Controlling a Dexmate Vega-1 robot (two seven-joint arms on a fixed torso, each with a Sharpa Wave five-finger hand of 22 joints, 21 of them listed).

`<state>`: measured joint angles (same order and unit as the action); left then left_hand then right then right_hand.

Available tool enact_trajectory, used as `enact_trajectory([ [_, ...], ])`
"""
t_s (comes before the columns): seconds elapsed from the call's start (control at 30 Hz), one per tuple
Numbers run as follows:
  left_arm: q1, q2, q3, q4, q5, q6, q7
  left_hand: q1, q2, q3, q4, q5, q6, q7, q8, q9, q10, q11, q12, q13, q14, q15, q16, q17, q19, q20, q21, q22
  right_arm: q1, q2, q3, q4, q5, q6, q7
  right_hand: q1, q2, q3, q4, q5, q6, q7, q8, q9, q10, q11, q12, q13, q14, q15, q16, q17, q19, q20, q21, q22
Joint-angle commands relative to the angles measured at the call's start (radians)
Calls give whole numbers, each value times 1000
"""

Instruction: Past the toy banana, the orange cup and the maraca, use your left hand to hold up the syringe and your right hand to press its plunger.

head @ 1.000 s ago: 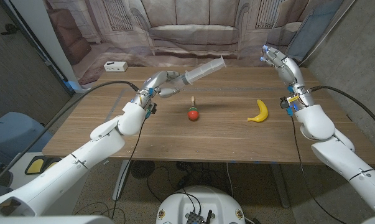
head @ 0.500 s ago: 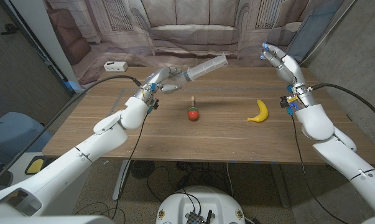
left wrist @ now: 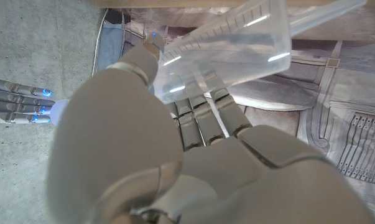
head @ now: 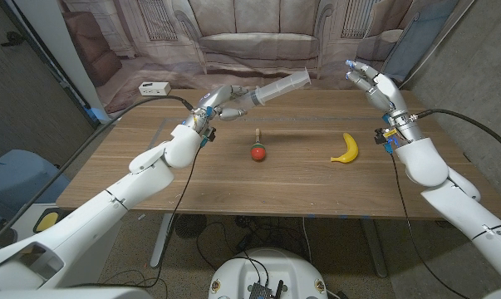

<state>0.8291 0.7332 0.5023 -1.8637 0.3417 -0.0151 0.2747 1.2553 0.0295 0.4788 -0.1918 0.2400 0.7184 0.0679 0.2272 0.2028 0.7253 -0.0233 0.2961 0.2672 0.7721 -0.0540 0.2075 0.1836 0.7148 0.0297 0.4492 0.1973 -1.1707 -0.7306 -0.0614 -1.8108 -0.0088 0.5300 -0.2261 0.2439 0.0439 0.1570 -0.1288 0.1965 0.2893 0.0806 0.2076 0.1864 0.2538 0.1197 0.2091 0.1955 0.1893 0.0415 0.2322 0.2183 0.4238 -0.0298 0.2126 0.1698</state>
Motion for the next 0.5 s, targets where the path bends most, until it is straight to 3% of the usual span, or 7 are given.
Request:
enact_trajectory([
  [0.03,-21,-15,11,34,0,-49,12,48,67,34,29,5,12,-1,5,2,10,1,2,4,39,-38,0,3,24,-22,7,3,-2,-17,-8,-21,-13,-17,20,14,3,7,-3,2,9,-2,3,2,18,1,10,1,12,1,0,0,11,4,-4,3],
  [0.5,-27,-29,13,52,0,-72,19,47,68,37,28,6,11,-1,2,2,7,3,-2,6,36,-35,-3,4,18,-21,9,3,-9,-22,-13,-37,-25,-18,27,22,11,14,-5,2,29,-30,4,2,69,-9,19,-2,63,-16,11,-3,54,14,4,3],
])
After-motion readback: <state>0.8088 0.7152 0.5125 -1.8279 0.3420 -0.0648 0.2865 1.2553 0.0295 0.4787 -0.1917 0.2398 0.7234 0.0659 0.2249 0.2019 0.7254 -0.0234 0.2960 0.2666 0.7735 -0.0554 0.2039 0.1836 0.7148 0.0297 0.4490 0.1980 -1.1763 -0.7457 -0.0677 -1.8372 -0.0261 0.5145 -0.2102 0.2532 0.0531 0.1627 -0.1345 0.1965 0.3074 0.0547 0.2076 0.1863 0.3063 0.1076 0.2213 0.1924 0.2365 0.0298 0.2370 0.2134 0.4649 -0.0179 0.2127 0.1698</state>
